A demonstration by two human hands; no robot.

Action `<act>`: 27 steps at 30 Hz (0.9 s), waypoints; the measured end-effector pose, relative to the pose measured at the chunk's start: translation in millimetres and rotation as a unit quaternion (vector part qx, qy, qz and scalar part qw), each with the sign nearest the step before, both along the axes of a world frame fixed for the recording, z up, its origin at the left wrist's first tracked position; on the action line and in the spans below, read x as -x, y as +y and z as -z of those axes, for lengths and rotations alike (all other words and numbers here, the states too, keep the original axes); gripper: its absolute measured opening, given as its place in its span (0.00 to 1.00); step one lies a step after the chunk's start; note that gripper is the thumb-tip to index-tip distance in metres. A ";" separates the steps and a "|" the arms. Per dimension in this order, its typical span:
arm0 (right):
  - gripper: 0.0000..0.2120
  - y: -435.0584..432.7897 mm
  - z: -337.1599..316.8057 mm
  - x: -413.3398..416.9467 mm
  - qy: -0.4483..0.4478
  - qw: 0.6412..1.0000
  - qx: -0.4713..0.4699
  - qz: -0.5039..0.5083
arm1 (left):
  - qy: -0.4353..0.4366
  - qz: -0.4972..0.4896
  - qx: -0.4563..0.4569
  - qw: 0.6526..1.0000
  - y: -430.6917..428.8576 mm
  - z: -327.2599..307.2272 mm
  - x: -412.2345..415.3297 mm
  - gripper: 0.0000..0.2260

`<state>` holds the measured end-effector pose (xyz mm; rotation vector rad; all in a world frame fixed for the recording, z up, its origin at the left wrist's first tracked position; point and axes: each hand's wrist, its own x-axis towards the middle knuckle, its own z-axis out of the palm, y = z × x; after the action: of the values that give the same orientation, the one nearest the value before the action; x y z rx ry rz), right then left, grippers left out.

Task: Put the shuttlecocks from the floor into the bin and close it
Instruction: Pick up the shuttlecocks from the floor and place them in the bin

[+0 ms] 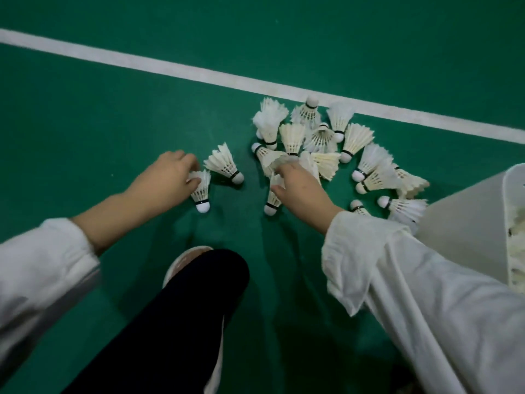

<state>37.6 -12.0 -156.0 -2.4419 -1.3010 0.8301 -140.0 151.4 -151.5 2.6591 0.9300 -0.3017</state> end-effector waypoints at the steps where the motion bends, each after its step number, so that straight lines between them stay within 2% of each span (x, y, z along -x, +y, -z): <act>1: 0.18 3.2 5.9 2.5 0.002 1.000 0.003 0.010 | -0.024 -0.027 -0.005 0.999 -0.5 6.8 0.0 0.15; 4: 0.18 1.3 16.9 7.7 0.008 0.999 0.010 0.050 | -0.060 -0.104 0.038 0.992 -4.4 25.8 -0.6 0.20; 9: 0.13 -14.2 16.5 18.2 0.033 0.998 -0.035 0.047 | -0.082 -0.127 0.086 0.985 -22.3 37.2 0.6 0.14; 12: 0.19 -9.8 9.7 20.2 0.068 0.993 -0.055 0.082 | -0.111 -0.122 0.085 0.983 -31.1 30.7 6.0 0.08; 14: 0.25 -3.9 8.0 21.2 0.135 0.983 -0.041 0.114 | -0.123 -0.117 0.086 0.982 -35.0 24.9 7.5 0.07; 16: 0.27 -1.0 10.1 25.0 0.162 0.982 -0.007 0.095 | -0.133 -0.124 0.088 0.979 -37.2 19.4 7.7 0.07; 21: 0.26 -8.8 17.6 33.0 0.057 0.997 0.030 -0.032 | -0.139 -0.159 0.117 0.970 -33.7 14.2 -3.9 0.14; 24: 0.23 -11.8 12.0 35.5 -0.017 0.999 0.001 -0.048 | -0.119 -0.170 0.120 0.971 -29.8 14.0 -15.9 0.24; 27: 0.20 -8.8 2.7 45.8 0.011 0.996 -0.071 -0.061 | -0.087 -0.200 0.140 0.966 -25.5 13.7 -25.0 0.33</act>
<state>-8.2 -20.8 -158.7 -2.2575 -1.4601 0.7646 -115.0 125.9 -165.3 2.1427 1.2334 -0.0920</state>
